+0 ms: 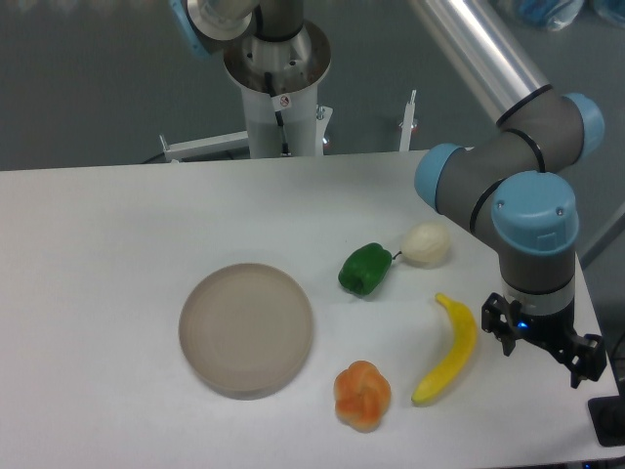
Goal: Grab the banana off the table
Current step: 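Move the open gripper over the yellow banana's stem end and lower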
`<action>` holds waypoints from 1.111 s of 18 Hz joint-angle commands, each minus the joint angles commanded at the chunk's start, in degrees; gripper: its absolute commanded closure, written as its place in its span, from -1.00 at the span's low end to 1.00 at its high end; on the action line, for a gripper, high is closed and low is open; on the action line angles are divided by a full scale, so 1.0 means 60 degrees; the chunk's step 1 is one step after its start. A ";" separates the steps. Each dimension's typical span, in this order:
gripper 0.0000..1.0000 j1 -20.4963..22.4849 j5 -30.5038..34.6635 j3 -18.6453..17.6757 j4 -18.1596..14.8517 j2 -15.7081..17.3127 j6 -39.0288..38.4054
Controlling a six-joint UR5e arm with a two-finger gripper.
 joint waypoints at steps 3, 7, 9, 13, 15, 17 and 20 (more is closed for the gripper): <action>-1.00 0.0014 0.0000 -0.0029 -0.0015 0.0029 0.0000; -1.00 0.0015 -0.0015 -0.0453 -0.0029 0.0190 -0.0015; -1.00 0.0029 -0.0058 -0.0585 -0.0088 0.0292 0.0000; -1.00 0.0117 -0.0146 -0.1155 -0.0117 0.0555 0.0044; -1.00 0.0161 -0.0146 -0.1288 -0.0466 0.0658 0.0058; -1.00 0.0292 -0.0190 -0.1303 -0.1066 0.0732 0.0059; -1.00 0.0614 -0.1065 -0.1303 -0.1799 0.0747 0.0045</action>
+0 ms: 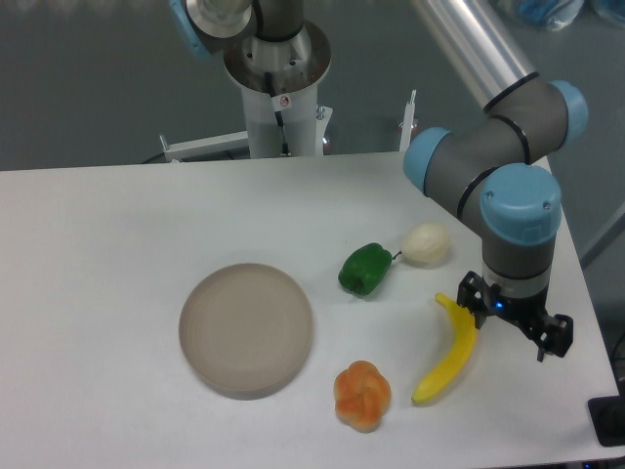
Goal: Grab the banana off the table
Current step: 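Move the open gripper over the yellow banana's stem end and lower, then close the gripper on the banana's stem end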
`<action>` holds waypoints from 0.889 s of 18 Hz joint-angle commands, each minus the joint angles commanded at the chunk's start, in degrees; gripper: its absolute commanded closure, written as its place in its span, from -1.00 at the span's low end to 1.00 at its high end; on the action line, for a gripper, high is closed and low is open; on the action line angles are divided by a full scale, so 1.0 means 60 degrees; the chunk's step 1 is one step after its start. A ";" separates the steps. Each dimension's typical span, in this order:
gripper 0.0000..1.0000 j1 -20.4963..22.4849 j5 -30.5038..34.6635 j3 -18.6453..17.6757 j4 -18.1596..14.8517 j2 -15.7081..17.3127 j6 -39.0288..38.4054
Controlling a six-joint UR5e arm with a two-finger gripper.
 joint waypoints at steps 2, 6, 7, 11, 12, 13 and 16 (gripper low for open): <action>-1.00 0.0045 -0.0384 -0.0102 -0.0280 -0.0088 -0.0073; -1.00 0.0060 -0.0458 -0.0395 0.0040 -0.0278 -0.0979; -1.00 0.0045 -0.0444 -0.0425 0.0157 -0.0351 -0.1142; -1.00 -0.0014 -0.0429 -0.0775 0.0977 -0.0630 -0.1304; -1.00 -0.0014 -0.0414 -0.0878 0.1080 -0.0659 -0.1319; -1.00 -0.0028 -0.0414 -0.0966 0.1212 -0.0746 -0.1319; -1.00 -0.0028 -0.0414 -0.1273 0.1623 -0.0791 -0.1334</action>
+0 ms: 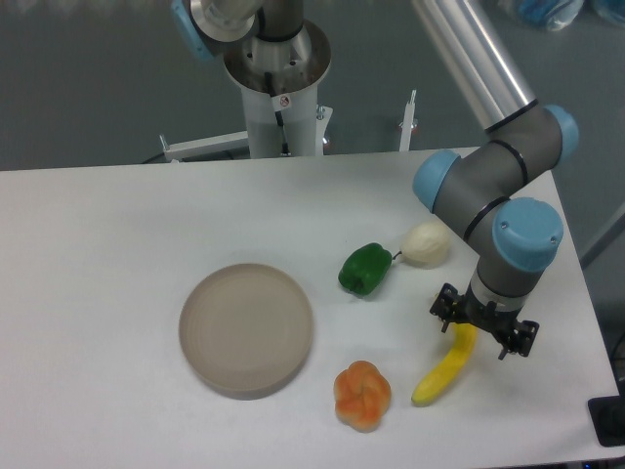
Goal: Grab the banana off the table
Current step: 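Close the gripper on the banana's stem end, then lift the gripped banana up off the table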
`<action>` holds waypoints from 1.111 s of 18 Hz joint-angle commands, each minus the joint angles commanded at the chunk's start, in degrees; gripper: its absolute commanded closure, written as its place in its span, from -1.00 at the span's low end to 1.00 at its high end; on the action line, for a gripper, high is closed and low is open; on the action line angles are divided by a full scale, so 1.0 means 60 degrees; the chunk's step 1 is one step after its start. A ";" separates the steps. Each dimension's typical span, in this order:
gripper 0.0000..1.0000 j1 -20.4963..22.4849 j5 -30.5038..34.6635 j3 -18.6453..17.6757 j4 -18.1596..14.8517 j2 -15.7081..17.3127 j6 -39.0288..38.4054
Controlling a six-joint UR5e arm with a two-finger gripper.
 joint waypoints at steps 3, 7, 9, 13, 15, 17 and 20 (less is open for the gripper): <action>-1.00 -0.0015 0.0015 -0.0468 0.0569 0.0015 0.0000; -1.00 -0.0029 0.0088 -0.0543 0.0880 -0.0117 -0.0015; -1.00 -0.0044 0.0073 -0.0543 0.0923 -0.0132 0.0000; -0.11 -0.0029 0.0059 -0.0528 0.0924 -0.0176 0.0000; 0.19 -0.0029 0.0059 -0.0499 0.0924 -0.0176 0.0029; 0.29 -0.0029 0.0059 -0.0484 0.0924 -0.0176 0.0058; 0.38 -0.0015 0.0059 -0.0455 0.0938 -0.0147 0.0044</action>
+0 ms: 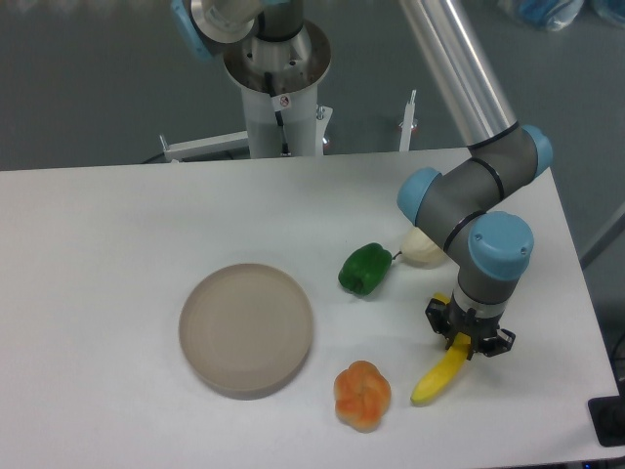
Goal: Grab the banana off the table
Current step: 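Lift the gripped banana up off the table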
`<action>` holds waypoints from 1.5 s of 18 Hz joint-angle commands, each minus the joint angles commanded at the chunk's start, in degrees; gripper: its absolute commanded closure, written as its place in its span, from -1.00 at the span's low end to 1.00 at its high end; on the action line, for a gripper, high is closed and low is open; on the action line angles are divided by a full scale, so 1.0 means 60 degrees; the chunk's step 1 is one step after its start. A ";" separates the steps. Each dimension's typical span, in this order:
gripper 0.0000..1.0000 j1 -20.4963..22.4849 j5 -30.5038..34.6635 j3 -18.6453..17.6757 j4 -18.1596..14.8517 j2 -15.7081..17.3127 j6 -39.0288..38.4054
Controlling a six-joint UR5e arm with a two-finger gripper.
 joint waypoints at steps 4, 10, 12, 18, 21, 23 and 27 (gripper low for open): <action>0.40 0.0015 -0.0044 0.0205 -0.0029 0.0102 -0.0015; 0.39 -0.0145 0.0015 0.0279 -0.0161 0.0863 0.0088; 0.38 -0.0394 -0.0029 0.0249 -0.0219 0.1185 0.0088; 0.38 -0.0879 0.0029 0.0249 -0.0732 0.2021 0.0117; 0.38 -0.0864 0.0044 0.0351 -0.0864 0.2110 0.0103; 0.38 -0.0864 0.0044 0.0381 -0.0864 0.2153 0.0117; 0.38 -0.0820 0.0044 0.0381 -0.0864 0.2256 0.0146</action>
